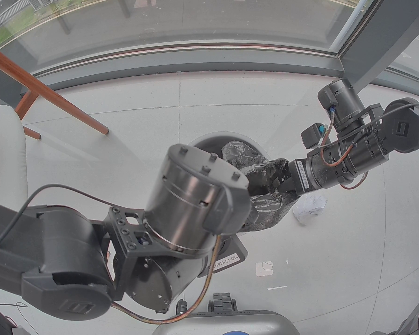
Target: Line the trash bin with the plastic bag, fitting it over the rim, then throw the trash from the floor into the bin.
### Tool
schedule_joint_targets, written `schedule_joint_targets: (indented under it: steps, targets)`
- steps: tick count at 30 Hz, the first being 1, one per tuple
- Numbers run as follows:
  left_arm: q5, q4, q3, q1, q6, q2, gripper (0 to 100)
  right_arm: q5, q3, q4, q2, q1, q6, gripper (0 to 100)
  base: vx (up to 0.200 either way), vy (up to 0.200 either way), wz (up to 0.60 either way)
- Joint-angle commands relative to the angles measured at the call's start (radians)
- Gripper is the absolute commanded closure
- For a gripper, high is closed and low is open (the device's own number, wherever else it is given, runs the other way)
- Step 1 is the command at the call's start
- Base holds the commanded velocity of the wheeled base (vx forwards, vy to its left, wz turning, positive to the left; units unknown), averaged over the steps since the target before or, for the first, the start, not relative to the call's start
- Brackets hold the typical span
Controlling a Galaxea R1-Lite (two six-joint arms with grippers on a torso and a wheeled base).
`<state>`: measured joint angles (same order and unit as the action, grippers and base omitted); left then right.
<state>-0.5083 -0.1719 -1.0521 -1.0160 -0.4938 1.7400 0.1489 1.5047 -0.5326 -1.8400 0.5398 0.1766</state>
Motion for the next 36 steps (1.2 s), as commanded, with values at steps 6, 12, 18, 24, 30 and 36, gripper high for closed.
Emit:
schedule_joint_targets:
  steps: [6, 12, 18, 24, 30, 36]
  targets:
    - [-0.007, -0.026, 0.014, -0.026, 0.146, 0.076, 100, 0.000, -0.089, 0.036, 0.041, 0.002, 0.004, 100, 0.000, 0.000, 0.00]
    - [-0.010, -0.028, 0.029, -0.027, 0.133, 0.076, 0, -0.002, -0.100, 0.040, 0.042, 0.000, 0.003, 100, 0.000, 0.000, 0.00]
    - [-0.007, -0.031, 0.024, 0.031, 0.136, 0.079, 0, -0.002, -0.113, 0.039, 0.056, -0.017, 0.001, 100, 0.000, 0.000, 0.00]
    - [-0.012, -0.103, 0.023, 0.076, 0.135, 0.093, 0, 0.000, -0.113, 0.039, 0.058, -0.023, -0.002, 100, 0.000, 0.000, 0.00]
    - [-0.012, -0.173, 0.023, 0.086, 0.141, 0.102, 0, 0.000, -0.112, 0.040, 0.056, -0.027, -0.003, 100, 0.000, 0.000, 0.00]
    - [-0.006, -0.130, 0.030, 0.043, 0.172, 0.082, 0, -0.002, -0.109, 0.040, 0.054, -0.040, -0.005, 100, 0.000, 0.000, 0.00]
